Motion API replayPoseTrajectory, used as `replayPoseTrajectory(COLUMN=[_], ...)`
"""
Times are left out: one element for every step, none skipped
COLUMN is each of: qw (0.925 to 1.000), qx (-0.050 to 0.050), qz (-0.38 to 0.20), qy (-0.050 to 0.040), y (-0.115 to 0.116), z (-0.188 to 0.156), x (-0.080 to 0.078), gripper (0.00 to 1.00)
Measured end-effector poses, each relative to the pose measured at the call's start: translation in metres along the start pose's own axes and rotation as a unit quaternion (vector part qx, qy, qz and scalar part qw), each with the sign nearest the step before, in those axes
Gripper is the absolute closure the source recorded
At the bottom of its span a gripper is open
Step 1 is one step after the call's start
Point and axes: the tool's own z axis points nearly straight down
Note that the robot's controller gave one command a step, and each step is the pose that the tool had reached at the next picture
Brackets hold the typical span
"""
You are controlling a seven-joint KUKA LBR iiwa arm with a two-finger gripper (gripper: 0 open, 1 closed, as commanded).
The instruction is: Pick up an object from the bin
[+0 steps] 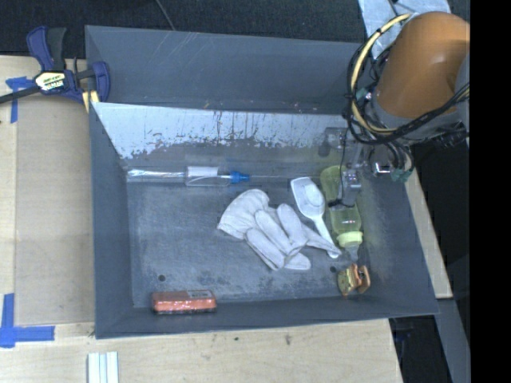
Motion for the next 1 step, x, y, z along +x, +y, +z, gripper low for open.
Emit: replayPoseTrajectory(qw=[1.0], qx=[0.0], qz=[-0.001], qy=[-0.004], y=[0.0004], z=[-0.0053], x=[-0.0013], gripper=[0.0])
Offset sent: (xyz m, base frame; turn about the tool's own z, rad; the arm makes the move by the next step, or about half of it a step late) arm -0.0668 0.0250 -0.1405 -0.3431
